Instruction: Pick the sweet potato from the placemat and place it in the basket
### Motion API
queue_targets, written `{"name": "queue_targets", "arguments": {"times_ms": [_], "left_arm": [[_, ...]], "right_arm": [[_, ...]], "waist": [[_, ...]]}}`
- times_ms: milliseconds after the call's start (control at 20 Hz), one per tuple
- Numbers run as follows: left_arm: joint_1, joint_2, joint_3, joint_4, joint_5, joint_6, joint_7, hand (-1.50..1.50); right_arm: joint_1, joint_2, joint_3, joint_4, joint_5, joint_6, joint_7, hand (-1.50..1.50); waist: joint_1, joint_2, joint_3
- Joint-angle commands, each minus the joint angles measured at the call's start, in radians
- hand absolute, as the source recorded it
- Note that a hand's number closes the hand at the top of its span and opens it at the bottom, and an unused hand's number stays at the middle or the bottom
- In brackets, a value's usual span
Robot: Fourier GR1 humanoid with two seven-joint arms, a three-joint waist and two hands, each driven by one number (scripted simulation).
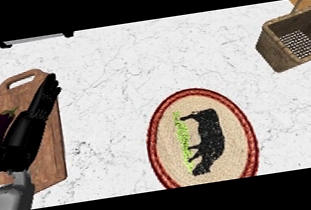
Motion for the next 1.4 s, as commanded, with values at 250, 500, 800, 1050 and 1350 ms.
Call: {"name": "queue_targets", "arguments": {"times_ms": [250,500,800,1050,1350], "left_arm": [[-0.021,-0.025,-0.025,0.031,-0.033,-0.023,-0.031,0.00],[-0.044,-0.042,-0.019,0.034,-0.043,-0.021,-0.035,0.00],[-0.095,-0.034,0.012,0.065,-0.014,-0.060,-0.010,0.00],[-0.010,-0.056,-0.009,-0.020,-0.042,-0.039,-0.001,0.00],[-0.075,-0.056,0.012,0.025,-0.032,-0.062,0.022,0.00]], "right_arm": [[-0.319,-0.267,-0.004,0.333,-0.134,-0.164,0.214,1.50],[-0.481,-0.316,0.110,0.500,-0.085,-0.252,0.217,1.50],[-0.626,-0.316,0.274,0.782,0.059,-0.225,0.061,1.50],[-0.724,-0.298,0.348,0.993,0.136,-0.136,-0.053,1.50],[-0.853,-0.187,0.437,1.239,0.292,-0.143,-0.255,1.50]], "waist": [[0.060,0.013,0.000],[0.063,0.013,0.001],[0.064,0.016,0.001],[0.062,0.012,0.002],[0.064,0.015,0.003]]}}
